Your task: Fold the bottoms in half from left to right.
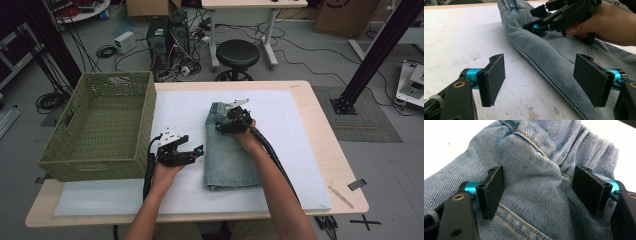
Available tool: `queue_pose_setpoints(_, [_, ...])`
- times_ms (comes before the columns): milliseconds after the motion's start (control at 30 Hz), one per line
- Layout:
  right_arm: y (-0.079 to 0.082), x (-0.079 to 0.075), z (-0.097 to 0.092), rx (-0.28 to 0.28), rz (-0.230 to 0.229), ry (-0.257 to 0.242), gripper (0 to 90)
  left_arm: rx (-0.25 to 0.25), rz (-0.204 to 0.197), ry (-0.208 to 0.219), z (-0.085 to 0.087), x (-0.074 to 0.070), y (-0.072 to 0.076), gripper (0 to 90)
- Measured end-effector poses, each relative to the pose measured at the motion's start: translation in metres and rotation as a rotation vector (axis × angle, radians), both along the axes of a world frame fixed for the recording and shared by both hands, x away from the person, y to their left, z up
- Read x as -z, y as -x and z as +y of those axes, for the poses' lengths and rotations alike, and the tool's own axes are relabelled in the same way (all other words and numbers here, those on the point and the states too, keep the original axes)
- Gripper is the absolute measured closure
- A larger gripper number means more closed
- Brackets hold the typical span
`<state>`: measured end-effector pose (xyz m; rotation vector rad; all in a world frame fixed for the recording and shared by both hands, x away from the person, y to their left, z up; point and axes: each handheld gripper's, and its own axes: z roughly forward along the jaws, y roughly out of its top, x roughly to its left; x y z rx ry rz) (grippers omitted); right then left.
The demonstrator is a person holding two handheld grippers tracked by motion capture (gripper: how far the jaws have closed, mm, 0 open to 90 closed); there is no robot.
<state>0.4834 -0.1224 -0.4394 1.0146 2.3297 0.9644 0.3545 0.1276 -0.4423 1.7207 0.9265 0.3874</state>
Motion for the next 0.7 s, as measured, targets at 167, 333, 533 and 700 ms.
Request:
queue_pose_setpoints(167, [0.003,-0.001,-0.001,0.001,-0.001,-0.004,26.0,0.001,0.001,-0.007,0.0,0.001,-0.001,25.5])
queue_pose_setpoints(333, [0.014,-0.021,-0.024,0.025,0.02,-0.218,29.3,-0.004,0.0,0.003,0.001,0.0,-0.001,25.5])
queue_pose_setpoints(533, [0.031,-0.031,-0.026,-0.022,0.002,-0.267,30.3,-0.008,-0.005,0.01,0.002,-0.001,0.0,25.5])
queue_pose_setpoints(700, [0.029,-0.015,-0.009,-0.052,0.056,-0.174,32.6,-0.001,-0.007,0.009,0.002,-0.001,0.001,25.5])
